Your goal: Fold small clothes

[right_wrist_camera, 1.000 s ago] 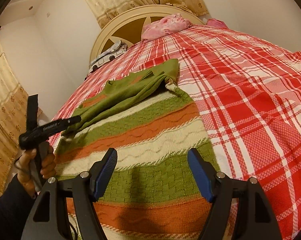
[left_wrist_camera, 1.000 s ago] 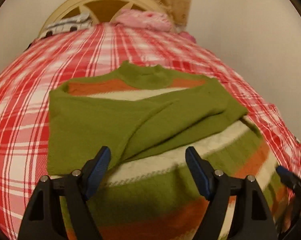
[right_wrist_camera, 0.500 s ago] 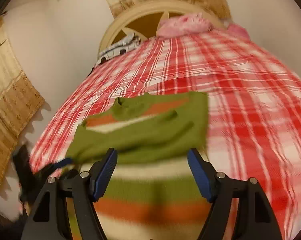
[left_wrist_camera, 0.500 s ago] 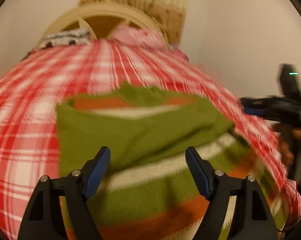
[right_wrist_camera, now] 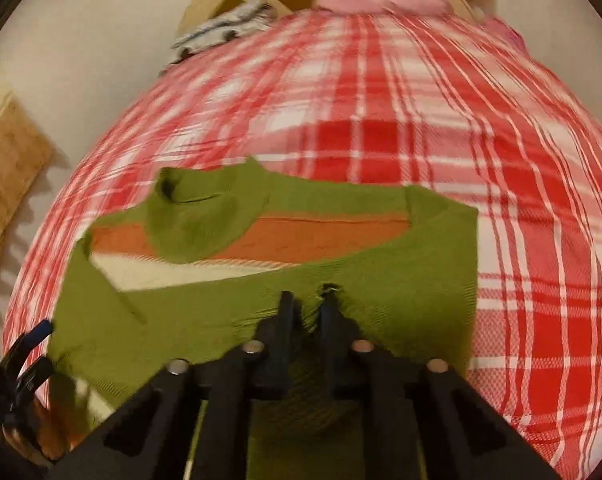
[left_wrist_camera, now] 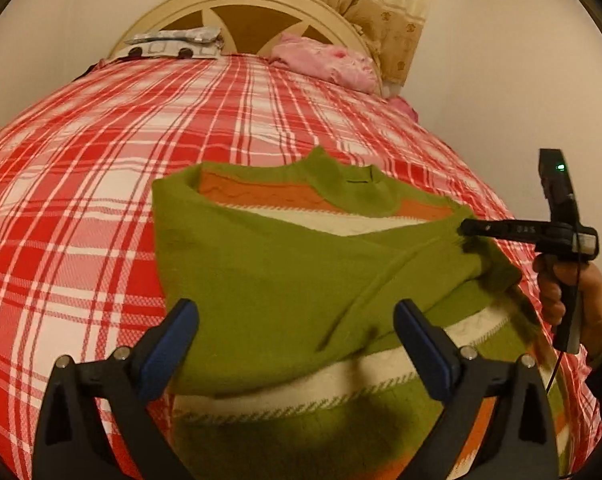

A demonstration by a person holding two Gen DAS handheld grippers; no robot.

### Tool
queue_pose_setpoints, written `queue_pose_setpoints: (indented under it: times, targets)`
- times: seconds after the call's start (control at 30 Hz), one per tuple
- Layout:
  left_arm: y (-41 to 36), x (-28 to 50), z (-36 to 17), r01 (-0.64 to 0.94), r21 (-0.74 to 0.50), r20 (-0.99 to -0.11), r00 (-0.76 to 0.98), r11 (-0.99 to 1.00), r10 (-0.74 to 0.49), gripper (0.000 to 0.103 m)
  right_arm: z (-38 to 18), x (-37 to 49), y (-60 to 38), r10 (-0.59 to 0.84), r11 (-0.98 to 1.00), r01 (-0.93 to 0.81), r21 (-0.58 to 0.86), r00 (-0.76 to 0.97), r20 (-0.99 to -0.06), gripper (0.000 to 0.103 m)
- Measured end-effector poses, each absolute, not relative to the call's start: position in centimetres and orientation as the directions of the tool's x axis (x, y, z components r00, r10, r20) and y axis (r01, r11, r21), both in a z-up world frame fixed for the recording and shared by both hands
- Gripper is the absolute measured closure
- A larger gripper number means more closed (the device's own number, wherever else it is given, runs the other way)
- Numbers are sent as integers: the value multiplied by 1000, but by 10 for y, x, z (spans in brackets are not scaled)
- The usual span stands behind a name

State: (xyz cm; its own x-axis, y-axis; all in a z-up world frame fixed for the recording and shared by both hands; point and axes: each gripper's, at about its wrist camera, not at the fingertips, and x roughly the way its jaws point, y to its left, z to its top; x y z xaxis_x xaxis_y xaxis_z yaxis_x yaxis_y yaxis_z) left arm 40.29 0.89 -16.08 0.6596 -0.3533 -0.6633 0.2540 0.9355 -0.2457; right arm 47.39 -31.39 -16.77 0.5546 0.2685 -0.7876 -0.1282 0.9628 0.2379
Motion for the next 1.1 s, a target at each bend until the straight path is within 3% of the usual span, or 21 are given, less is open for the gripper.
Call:
queue_pose_setpoints:
  times: [0.23,0.47,0.63,0.67,0.7,0.73,0.97,1.03,1.1]
  targets:
    - [0,376,-169,327,-216,-697,609,920,-380,3,-140,394,-322,313,948,-255,191,624,-716,97]
    - [8,354,-167,337,-245,-678,611,909,-409,3,-167,333,-345,293,951,-258,167,595,-748,97]
    - [15,350,-167,316,-273,-656,630,909,-416,3,-171,322,-362,319,947,-216,236,576,-752,93]
    - [16,351,-168,310,-279,-655,631,909,-416,3,-170,322,-364,312,950,-206,234,587,-747,69]
    - [17,353,-169,299,-285,-658,630,911,-413,3,-168,322,-367,318,948,-202,247,593,-740,33]
    - [19,355,-171,287,-296,-660,628,911,-412,3,-166,323,-368,327,945,-196,263,600,-730,25]
    - [24,357,-177,264,-333,-655,626,905,-423,3,-152,352,-351,275,961,-161,224,642,-715,25]
    - [23,357,-178,263,-327,-659,625,907,-419,3,-158,368,-344,254,967,-150,206,629,-734,34]
    - [22,356,-179,268,-326,-659,623,907,-421,3,-166,381,-340,237,971,-134,196,602,-762,59]
